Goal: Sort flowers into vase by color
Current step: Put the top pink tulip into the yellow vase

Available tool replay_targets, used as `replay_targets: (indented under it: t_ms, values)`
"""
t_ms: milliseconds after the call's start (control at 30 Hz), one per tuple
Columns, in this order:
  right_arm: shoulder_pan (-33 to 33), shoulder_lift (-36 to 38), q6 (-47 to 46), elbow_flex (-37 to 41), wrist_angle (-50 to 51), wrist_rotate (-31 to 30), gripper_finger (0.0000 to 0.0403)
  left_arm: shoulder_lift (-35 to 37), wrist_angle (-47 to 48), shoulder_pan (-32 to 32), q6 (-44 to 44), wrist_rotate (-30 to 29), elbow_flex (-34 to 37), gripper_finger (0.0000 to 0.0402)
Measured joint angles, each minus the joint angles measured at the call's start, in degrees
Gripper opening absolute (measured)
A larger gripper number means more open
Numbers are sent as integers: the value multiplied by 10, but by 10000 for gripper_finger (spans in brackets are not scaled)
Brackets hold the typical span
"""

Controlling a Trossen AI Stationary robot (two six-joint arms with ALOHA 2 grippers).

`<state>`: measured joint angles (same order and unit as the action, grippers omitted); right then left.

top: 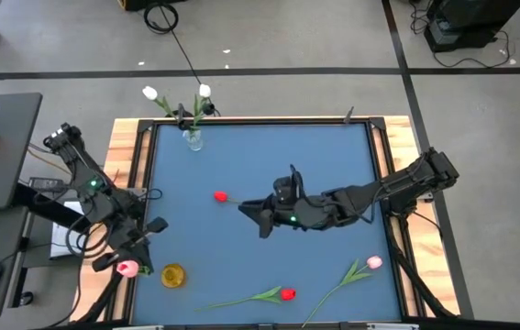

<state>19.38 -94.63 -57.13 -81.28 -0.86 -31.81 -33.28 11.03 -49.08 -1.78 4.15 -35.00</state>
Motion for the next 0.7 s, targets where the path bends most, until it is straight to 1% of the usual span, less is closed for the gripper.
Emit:
replay_targets:
  t_ms: [100, 167, 200, 333, 433, 500, 567, 600, 667, 700]
  values:
    - [0, -8, 34, 0, -41, 12, 125, 0, -2, 0, -1, -11, 0, 1]
    - [0, -21, 51, 0, -61, 28, 125, 3, -5, 1, -1, -25, 0, 1]
    - [0, -29, 60, 0, -86, 39, 125, 4, -5, 3, -1, -32, 0, 1]
    - [0, -68, 93, 0, -142, 83, 125, 7, -3, 14, 22, -34, -1, 1]
    - [1, -90, 97, 0, -162, 97, 125, 7, 1, 14, 35, -34, -2, 1]
    - [0, -109, 106, -8, -194, 126, 125, 8, 1, 14, 38, -35, -2, 1]
    - [-5, -151, 126, -59, -196, 166, 125, 10, -1, 15, 39, -35, -2, 1]
    - [-9, -175, 142, -95, -176, 190, 125, 12, 0, 16, 40, -38, -2, 1]
    - [-14, -232, 183, -188, -111, 231, 125, 14, -5, 19, 40, -48, -2, 1]
    - [-16, -257, 202, -232, -67, 240, 126, 16, -5, 22, 40, -49, -2, 1]
